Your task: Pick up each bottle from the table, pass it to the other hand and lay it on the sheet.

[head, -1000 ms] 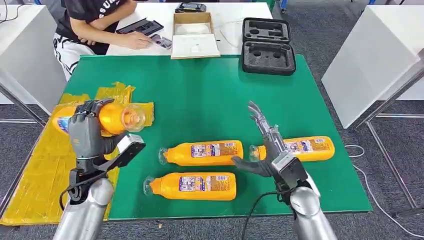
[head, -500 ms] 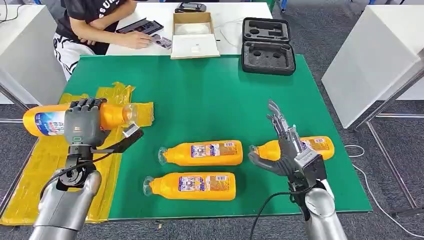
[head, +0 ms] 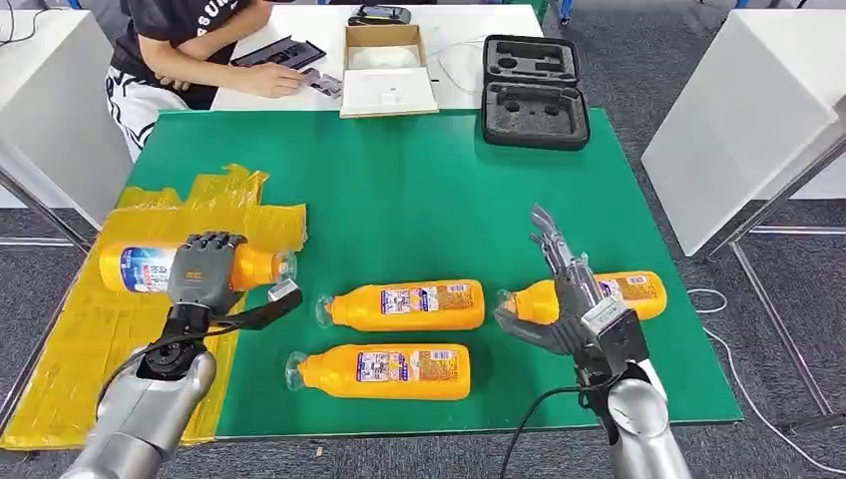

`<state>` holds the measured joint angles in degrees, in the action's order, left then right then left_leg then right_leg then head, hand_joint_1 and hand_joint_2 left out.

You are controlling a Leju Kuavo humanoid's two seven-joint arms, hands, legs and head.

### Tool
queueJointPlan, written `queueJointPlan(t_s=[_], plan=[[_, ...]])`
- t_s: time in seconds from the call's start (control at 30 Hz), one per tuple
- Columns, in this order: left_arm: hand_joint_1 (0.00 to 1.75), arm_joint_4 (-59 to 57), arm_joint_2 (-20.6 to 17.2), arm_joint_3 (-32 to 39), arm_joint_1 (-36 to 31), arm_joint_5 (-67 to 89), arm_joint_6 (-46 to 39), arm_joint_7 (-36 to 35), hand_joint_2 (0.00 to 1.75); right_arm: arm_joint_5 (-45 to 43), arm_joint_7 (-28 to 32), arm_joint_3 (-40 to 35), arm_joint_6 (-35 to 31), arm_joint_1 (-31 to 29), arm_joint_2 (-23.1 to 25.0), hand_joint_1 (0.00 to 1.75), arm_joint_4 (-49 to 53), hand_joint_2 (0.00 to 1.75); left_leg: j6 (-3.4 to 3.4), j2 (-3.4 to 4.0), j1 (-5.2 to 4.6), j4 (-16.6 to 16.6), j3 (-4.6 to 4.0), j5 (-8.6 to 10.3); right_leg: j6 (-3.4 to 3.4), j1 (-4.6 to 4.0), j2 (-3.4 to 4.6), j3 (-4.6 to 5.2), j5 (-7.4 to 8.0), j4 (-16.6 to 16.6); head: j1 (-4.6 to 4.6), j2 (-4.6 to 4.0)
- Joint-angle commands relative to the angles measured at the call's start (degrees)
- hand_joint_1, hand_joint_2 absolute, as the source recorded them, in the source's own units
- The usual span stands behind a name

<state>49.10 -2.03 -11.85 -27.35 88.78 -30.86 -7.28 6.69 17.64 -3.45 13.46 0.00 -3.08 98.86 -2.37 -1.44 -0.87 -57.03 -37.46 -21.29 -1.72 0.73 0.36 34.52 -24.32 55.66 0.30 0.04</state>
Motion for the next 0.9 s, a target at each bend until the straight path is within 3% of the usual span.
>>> queueJointPlan(t_s=[0.03,0.9], plan=[[1.75,-15.86,1.96,7.95,-3.59,-4.11,-1.42,3.56,1.75,1.27,-0.03,-2.42,-0.03,-2.88,0.76,0.00,-4.91,1.75,0.10,0.15,0.02,0.04,0.18,-0.05,0.04,-0.03,0.08,-0.18,-0.01,-0.07,-0.02,0.00],[1.75,-18.54,1.71,9.61,-4.43,-4.35,-2.12,3.39,1.75,1.87,-0.29,-2.68,-0.30,-3.09,0.83,0.00,-5.36,1.75,0.24,0.19,0.11,-0.09,0.44,-0.23,0.10,-0.13,0.04,-0.50,-0.16,-0.03,-0.02,0.00]])
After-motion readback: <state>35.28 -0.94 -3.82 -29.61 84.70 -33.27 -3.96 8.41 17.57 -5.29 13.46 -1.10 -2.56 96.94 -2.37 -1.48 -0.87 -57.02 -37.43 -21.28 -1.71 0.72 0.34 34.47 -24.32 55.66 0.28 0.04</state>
